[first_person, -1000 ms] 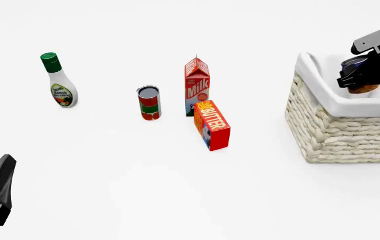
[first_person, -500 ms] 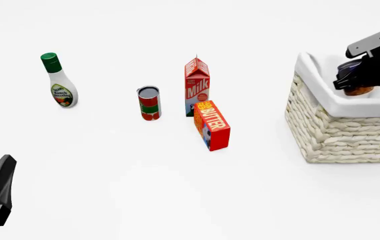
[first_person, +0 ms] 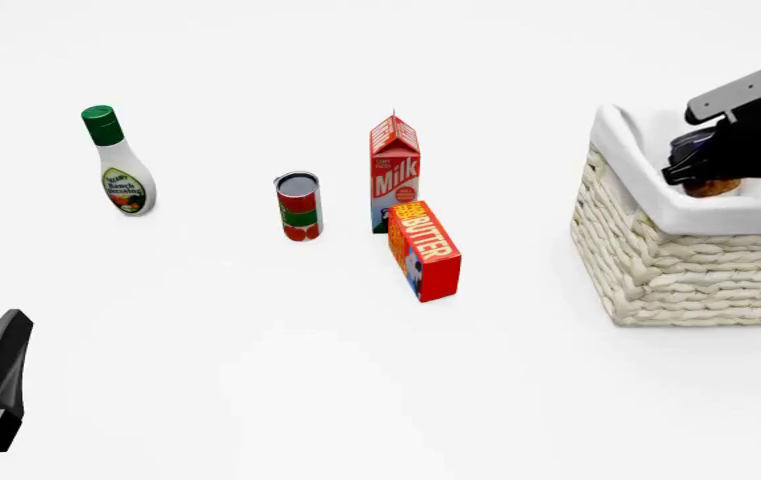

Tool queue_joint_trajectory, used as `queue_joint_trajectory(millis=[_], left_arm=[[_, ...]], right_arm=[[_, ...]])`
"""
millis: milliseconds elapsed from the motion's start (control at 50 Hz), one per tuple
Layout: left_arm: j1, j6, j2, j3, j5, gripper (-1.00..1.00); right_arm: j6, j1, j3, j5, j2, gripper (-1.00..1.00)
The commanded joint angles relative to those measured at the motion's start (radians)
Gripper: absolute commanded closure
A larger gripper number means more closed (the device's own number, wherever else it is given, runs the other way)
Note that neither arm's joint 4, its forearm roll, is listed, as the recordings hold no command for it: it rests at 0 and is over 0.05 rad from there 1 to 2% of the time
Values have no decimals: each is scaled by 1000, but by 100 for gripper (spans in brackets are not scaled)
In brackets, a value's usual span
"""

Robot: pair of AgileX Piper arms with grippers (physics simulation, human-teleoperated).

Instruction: Pick the alphabet soup and place it in the basket.

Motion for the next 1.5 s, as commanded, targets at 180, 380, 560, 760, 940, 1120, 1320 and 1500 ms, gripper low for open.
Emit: queue_joint_trajectory(millis=[180, 380, 560, 760, 940, 1120, 1320, 1500], left_arm=[[0, 0, 0, 0, 0, -100], [0, 0, 0, 0, 0, -100], [0, 0, 0, 0, 0, -100], [0, 0, 0, 0, 0, -100], [0, 0, 0, 0, 0, -100], [0, 0, 0, 0, 0, -100], [0, 0, 0, 0, 0, -100], [0, 0, 0, 0, 0, -100]], right_arm=[[19, -10, -28, -11, 23, -100], [17, -19, -29, -12, 16, -100], [21, -19, -33, -4, 7, -100], [44, -1, -30, 2, -29, -100], [174, 69, 49, -38, -223, -100], [324, 107, 278, -99, -598, -100], [530, 84, 697, 4, -1331, -100], [764, 116, 966, -111, -1721, -100]])
